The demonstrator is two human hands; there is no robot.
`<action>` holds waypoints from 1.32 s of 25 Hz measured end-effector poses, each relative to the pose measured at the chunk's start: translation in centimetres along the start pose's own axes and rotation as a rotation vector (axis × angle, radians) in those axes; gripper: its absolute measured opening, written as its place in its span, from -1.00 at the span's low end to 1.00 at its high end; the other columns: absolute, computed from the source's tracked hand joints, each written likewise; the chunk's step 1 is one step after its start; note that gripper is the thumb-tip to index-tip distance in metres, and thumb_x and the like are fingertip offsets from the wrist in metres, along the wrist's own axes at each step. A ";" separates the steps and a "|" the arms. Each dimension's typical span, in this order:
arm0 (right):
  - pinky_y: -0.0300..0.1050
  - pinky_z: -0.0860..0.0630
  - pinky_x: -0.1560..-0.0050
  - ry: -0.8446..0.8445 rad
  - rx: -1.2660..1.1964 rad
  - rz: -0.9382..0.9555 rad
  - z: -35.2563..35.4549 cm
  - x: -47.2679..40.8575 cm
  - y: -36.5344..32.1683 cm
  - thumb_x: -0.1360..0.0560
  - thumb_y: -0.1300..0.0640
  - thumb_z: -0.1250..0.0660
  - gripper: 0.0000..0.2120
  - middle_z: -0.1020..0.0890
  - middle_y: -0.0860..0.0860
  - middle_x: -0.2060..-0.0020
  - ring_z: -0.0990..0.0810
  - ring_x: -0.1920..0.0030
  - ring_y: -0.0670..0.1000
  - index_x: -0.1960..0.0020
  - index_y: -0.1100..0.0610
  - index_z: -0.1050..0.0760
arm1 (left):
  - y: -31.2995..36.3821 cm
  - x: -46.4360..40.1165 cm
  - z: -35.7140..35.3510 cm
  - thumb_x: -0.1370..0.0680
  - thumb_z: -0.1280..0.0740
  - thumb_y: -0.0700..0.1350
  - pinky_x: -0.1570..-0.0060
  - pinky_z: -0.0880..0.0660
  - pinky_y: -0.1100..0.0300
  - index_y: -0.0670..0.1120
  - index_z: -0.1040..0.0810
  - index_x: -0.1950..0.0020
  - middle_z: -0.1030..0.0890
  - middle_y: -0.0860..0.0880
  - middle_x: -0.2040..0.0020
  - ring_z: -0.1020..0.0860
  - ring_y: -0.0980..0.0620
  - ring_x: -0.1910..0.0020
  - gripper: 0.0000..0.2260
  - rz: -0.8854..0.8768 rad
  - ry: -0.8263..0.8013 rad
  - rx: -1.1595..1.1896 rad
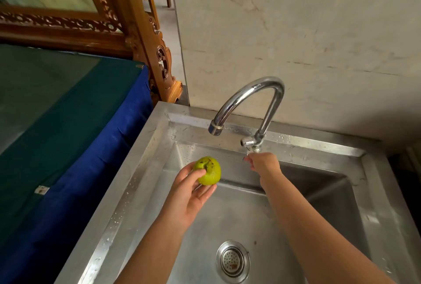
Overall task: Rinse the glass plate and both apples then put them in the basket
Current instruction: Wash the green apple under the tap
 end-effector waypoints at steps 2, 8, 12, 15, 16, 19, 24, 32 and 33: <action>-0.09 -0.42 0.05 -0.002 -0.041 -0.009 -0.1 -0.3 -0.8 -0.48 0.21 -0.27 -0.77 -0.65 0.23 -0.03 -0.47 0.17 0.09 0.34 0.18 -0.52 | 0.3 -0.2 -0.4 -0.48 -0.30 -0.27 0.29 -0.62 0.18 -0.03 -0.61 0.10 -0.72 -0.08 0.22 -0.70 0.02 0.25 -0.84 -0.012 0.001 -0.010; -0.16 -0.42 0.23 -0.047 -0.110 0.013 0.0 1.0 -4.1 -0.53 0.20 -0.19 -0.75 -0.52 -0.03 0.31 -0.44 0.41 -0.04 -0.10 0.28 -0.54 | 0.9 -0.5 -1.2 -0.48 -0.28 -0.28 0.24 -0.62 0.18 -0.01 -0.59 0.00 -0.69 -0.06 0.12 -0.70 0.04 0.19 -0.78 -0.057 -0.013 -0.059; -0.17 -0.49 0.21 -0.345 -0.163 0.167 -1.8 6.3 -2.4 -0.54 0.03 -0.18 -0.73 -0.57 0.00 0.08 -0.57 0.18 -0.04 -0.17 0.09 -0.50 | 0.9 -0.4 -1.5 -0.48 -0.31 -0.28 0.18 -0.61 0.20 0.03 -0.56 -0.04 -0.65 -0.07 -0.01 -0.65 0.00 0.04 -0.76 -0.103 -0.022 -0.118; -0.07 -0.58 -0.05 -0.606 -0.259 0.337 -3.1 8.8 -2.5 -0.56 0.04 -0.18 -0.75 -0.60 -0.01 -0.03 -0.60 -0.03 -0.02 -0.20 -0.03 -0.50 | 2.0 -0.3 -1.8 -0.48 -0.35 -0.26 0.14 -0.61 0.23 0.10 -0.59 -0.02 -0.68 -0.04 -0.01 -0.66 0.04 -0.01 -0.73 -0.244 -0.055 -0.246; -0.05 -0.55 -0.11 -0.642 -0.275 0.394 -3.3 9.2 -2.8 -0.56 0.08 -0.19 -0.74 -0.59 -0.01 -0.04 -0.59 -0.05 -0.04 -0.22 -0.02 -0.49 | 2.3 -0.3 -2.0 -0.50 -0.33 -0.23 0.13 -0.60 0.24 0.10 -0.60 -0.04 -0.69 -0.03 -0.01 -0.66 0.06 -0.01 -0.75 -0.272 -0.068 -0.274; -0.05 -0.45 -0.22 -0.615 -0.238 0.610 -4.1 10.2 -3.3 -0.57 0.15 -0.19 -0.69 -0.48 0.04 -0.08 -0.49 -0.09 -0.05 -0.31 0.05 -0.37 | 2.0 -0.5 -2.6 -0.56 -0.24 -0.08 0.12 -0.61 0.21 -0.03 -0.58 -0.13 -0.68 -0.10 -0.04 -0.66 0.04 -0.02 -0.80 -0.165 -0.108 -0.115; -0.11 -0.41 -0.12 -0.409 -0.167 0.689 -4.6 10.7 -4.7 -0.59 0.14 -0.10 -0.86 -0.46 0.05 0.05 -0.44 -0.03 0.03 0.00 -0.07 -0.39 | 0.7 -0.7 -3.2 -0.57 -0.21 -0.07 0.15 -0.63 0.17 -0.14 -0.56 -0.14 -0.67 -0.18 0.04 -0.67 -0.01 0.03 -0.76 -0.030 -0.120 0.108; -0.01 -0.48 -0.13 -0.558 -0.317 0.408 -4.9 10.3 -2.9 -0.56 -0.02 -0.15 -0.76 -0.61 0.02 -0.06 -0.57 -0.06 -0.01 -0.18 -0.08 -0.48 | 3.0 0.4 -1.7 -0.41 -0.44 -0.20 0.11 -0.54 0.38 0.14 -0.53 -0.20 -0.65 0.05 -0.08 -0.63 0.25 -0.01 -0.58 -0.438 0.082 -0.531; -0.03 -0.52 -0.09 -0.564 -0.337 0.390 -4.9 10.1 -2.8 -0.54 0.01 -0.20 -0.78 -0.63 0.02 -0.03 -0.59 -0.02 -0.02 -0.17 -0.06 -0.50 | 3.6 0.7 -1.7 -0.38 -0.46 -0.23 0.07 -0.52 0.42 0.13 -0.44 -0.30 -0.61 0.12 -0.12 -0.59 0.32 -0.05 -0.45 -0.504 0.093 -0.663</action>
Point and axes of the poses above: each hand's wrist, its own x-axis away from the middle knuckle, its own z-axis out of the back of the hand, y = z × x, the point moved 4 cm from there along -x, towards the middle knuckle
